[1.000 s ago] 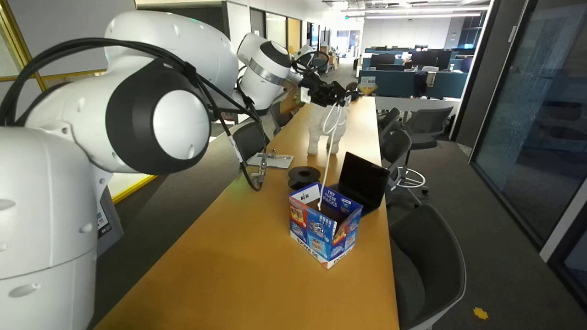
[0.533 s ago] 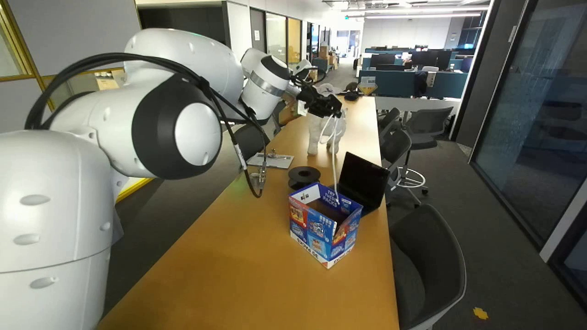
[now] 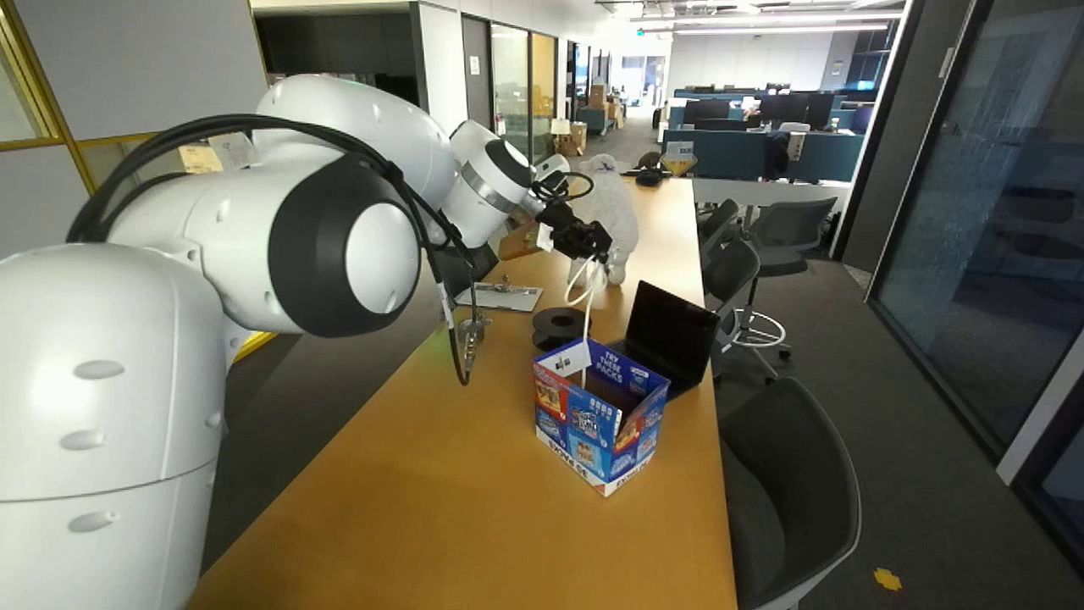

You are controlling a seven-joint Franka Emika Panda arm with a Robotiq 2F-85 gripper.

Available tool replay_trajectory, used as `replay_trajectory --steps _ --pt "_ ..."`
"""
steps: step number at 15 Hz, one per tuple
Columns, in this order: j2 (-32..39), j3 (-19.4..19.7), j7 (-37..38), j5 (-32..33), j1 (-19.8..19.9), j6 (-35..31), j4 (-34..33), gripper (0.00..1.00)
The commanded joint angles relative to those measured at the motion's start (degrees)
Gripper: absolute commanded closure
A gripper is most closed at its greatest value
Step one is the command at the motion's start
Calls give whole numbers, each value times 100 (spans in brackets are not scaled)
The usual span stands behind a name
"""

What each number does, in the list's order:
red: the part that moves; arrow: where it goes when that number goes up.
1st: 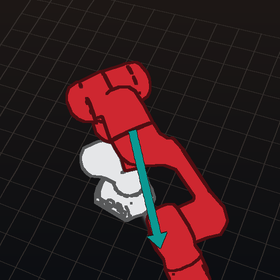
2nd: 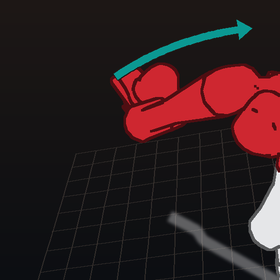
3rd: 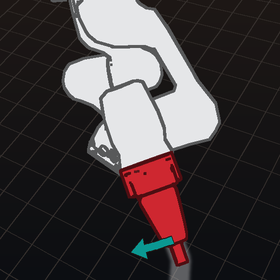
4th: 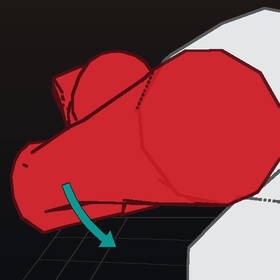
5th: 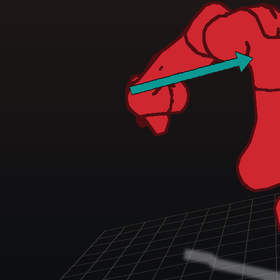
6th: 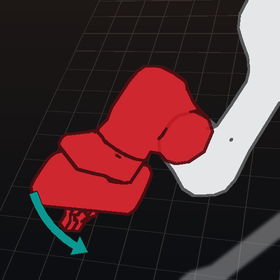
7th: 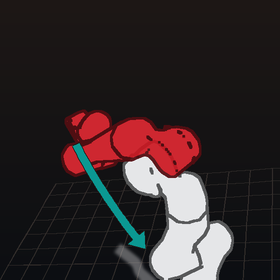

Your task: Place the two white ropes inside the blue box

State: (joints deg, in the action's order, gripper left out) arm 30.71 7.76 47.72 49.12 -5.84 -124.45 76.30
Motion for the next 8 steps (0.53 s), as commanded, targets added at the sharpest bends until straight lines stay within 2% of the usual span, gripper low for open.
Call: replay_trajectory --steps 1,8 --pt "-201 -108 -64 -221 65 -331 535 94" --pt "-140 -31 170 -167 -8 -866 1052 94"
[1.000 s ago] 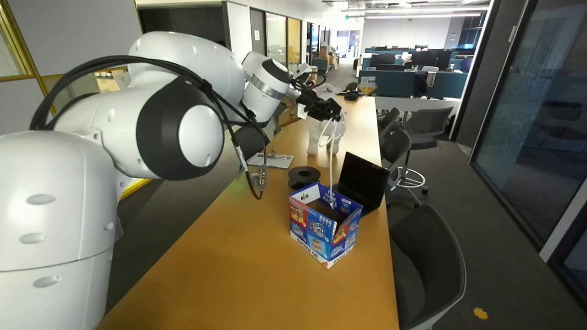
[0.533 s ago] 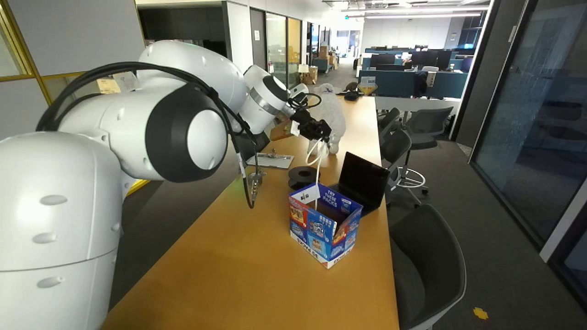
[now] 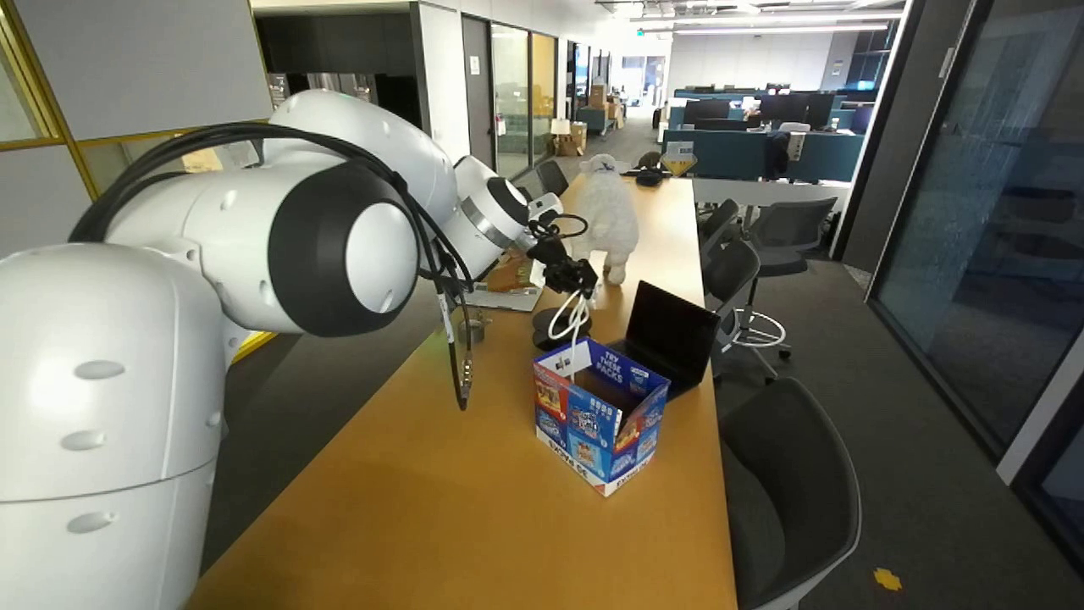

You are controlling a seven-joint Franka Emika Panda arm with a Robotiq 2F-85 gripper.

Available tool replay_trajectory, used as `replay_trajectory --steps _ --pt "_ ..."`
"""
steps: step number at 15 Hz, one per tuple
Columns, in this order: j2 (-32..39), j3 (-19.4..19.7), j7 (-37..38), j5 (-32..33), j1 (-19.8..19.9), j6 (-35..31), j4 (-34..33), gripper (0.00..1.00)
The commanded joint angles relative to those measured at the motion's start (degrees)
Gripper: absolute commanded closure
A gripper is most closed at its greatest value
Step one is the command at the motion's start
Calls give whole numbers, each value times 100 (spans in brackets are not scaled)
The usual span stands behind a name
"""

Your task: Place the two white ropes inside the blue box

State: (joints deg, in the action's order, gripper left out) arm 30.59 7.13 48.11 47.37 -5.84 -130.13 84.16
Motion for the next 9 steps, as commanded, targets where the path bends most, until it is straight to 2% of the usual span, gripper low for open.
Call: replay_trajectory --steps 1,9 --pt "-113 72 222 74 -35 -353 306 94" --pt "201 280 1066 649 -122 -1055 424 94"
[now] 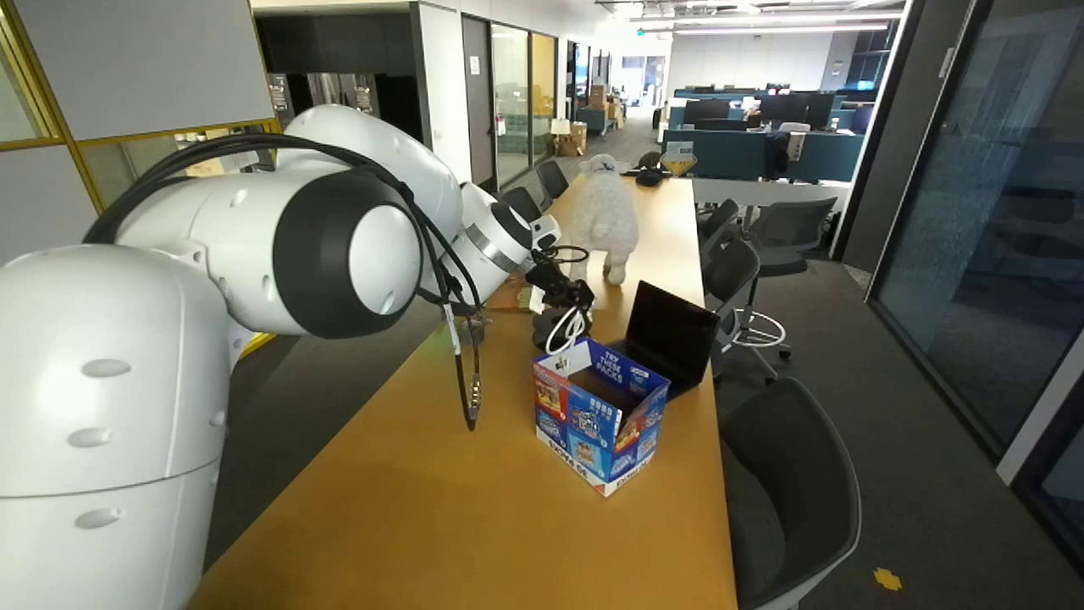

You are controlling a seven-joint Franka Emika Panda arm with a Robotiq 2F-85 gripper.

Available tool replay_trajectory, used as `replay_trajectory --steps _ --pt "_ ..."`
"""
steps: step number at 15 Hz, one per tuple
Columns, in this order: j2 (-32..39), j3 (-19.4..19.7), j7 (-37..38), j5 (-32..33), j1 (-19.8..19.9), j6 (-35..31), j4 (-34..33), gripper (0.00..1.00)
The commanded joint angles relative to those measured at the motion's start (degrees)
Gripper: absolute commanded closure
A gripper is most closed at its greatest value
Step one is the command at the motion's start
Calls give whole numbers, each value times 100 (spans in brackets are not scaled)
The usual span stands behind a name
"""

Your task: Place the two white ropes inside the blue box

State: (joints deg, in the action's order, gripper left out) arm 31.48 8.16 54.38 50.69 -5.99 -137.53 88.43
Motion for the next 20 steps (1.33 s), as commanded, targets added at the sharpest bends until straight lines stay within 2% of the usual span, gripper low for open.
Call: replay_trajectory --steps 1,6,12,16,20 --pt "171 226 587 464 -132 -391 -14 94" --pt "521 394 1622 1544 -325 -529 -114 93" --pt "1094 299 2652 2754 -266 -242 -353 93" --pt "1500 193 2900 3276 -148 -39 -629 93" --pt "1831 95 2863 3492 -27 84 -981 93"
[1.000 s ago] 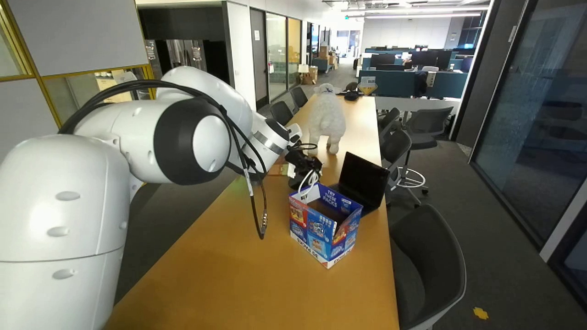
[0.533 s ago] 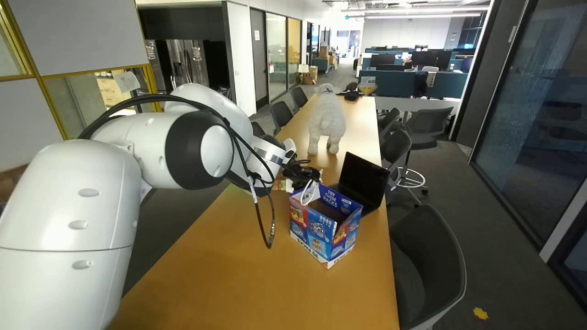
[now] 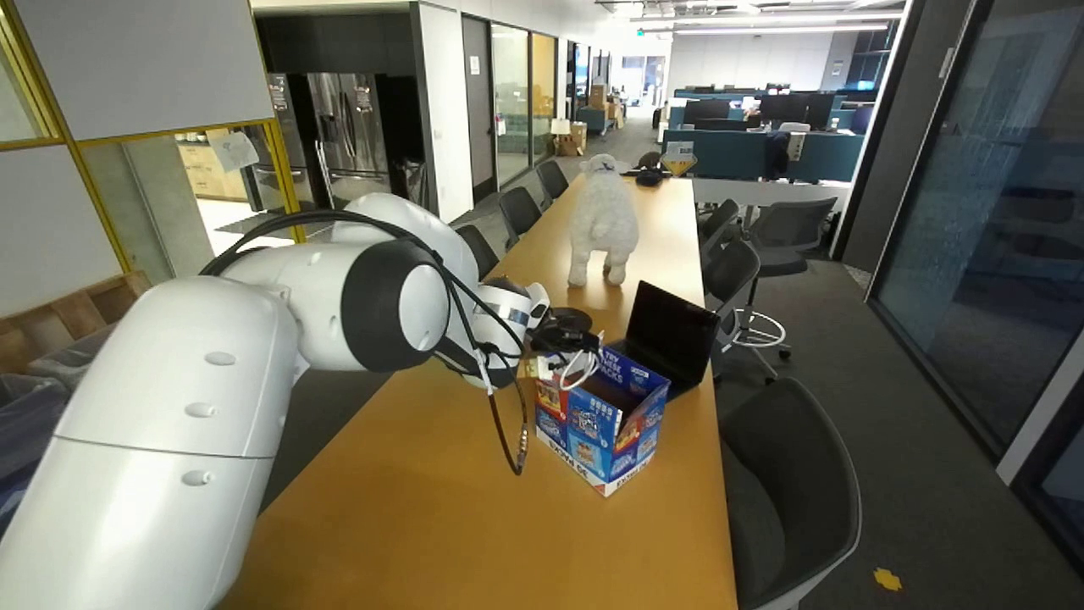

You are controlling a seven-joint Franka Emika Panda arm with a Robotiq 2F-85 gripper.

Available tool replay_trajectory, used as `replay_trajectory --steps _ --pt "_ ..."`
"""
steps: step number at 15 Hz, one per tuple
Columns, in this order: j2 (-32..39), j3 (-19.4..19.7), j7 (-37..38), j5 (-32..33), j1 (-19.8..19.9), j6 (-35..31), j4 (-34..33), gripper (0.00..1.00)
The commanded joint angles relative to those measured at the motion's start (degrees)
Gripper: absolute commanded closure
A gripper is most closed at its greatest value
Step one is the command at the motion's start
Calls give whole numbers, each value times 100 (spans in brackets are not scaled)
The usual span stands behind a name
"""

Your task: Place the two white ropes inside the blue box

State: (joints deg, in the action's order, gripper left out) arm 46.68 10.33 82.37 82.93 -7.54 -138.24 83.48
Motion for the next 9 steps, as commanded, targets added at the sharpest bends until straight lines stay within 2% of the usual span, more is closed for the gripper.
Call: replay_trajectory --steps 1,9 --pt "404 -141 7 274 158 182 -601 93" --pt "841 -357 -470 68 494 -8 -1082 94"
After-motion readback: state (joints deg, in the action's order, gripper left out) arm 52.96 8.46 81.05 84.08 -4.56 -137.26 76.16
